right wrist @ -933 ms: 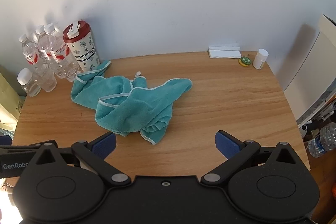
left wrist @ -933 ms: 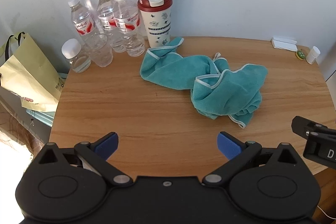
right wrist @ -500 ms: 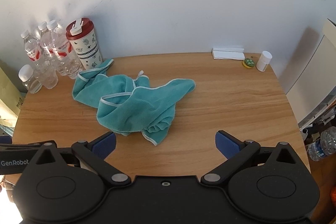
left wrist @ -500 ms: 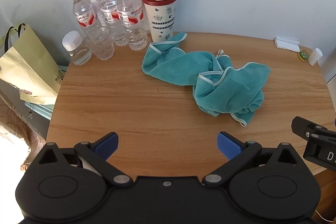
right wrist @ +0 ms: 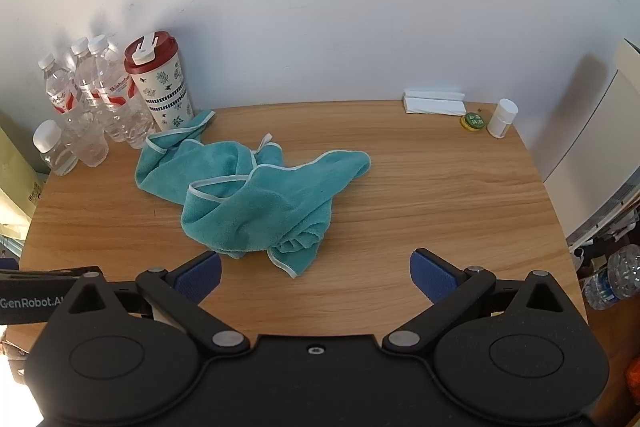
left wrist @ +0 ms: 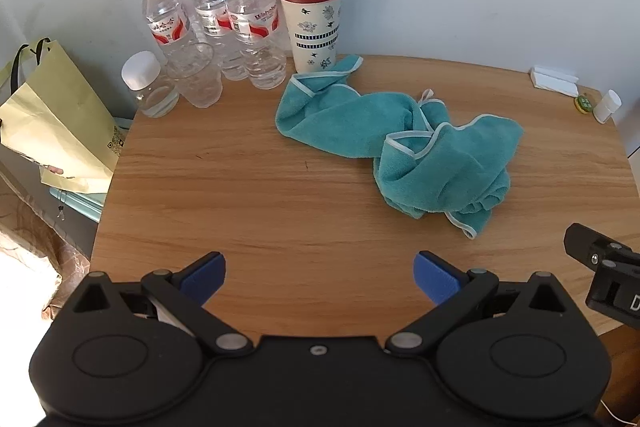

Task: Fold towel
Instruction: 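Move both grippers toward the crumpled teal towel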

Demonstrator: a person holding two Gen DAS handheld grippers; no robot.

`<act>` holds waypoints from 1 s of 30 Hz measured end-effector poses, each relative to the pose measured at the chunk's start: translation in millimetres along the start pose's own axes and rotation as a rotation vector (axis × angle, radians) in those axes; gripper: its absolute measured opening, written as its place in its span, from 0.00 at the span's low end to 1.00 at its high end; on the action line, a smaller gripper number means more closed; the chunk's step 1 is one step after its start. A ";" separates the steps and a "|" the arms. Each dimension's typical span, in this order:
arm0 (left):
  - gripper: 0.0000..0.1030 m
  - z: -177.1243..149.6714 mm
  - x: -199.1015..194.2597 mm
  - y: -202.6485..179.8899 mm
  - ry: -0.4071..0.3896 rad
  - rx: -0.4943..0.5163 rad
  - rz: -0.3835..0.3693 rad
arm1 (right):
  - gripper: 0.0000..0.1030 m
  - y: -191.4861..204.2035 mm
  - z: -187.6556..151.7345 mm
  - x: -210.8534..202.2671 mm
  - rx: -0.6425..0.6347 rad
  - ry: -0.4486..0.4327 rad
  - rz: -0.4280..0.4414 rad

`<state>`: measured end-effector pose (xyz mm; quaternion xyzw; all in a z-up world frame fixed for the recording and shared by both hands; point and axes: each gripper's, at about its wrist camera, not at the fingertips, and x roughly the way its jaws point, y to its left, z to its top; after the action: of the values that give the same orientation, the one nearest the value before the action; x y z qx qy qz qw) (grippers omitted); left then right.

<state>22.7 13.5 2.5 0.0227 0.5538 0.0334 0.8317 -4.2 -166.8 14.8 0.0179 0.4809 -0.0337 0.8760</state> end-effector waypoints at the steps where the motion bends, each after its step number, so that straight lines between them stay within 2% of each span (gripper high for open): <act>1: 0.99 0.5 0.7 0.3 0.002 0.001 -0.001 | 1.00 0.8 -0.7 -0.3 -0.001 -0.002 0.000; 6: 0.99 6.9 5.0 5.4 0.020 0.014 -0.013 | 1.00 0.3 -1.7 -0.2 -0.001 0.002 0.029; 19: 0.99 -1.7 8.8 12.0 0.032 0.031 -0.022 | 1.00 2.8 -6.1 1.4 0.047 0.007 0.015; 30: 0.99 7.3 13.7 27.2 0.033 0.047 -0.023 | 0.99 16.9 -5.7 -3.3 0.043 -0.036 0.025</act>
<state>33.9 41.7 -5.2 0.0354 0.5682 0.0111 0.8220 -9.5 -149.4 14.4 0.0424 0.4640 -0.0334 0.8842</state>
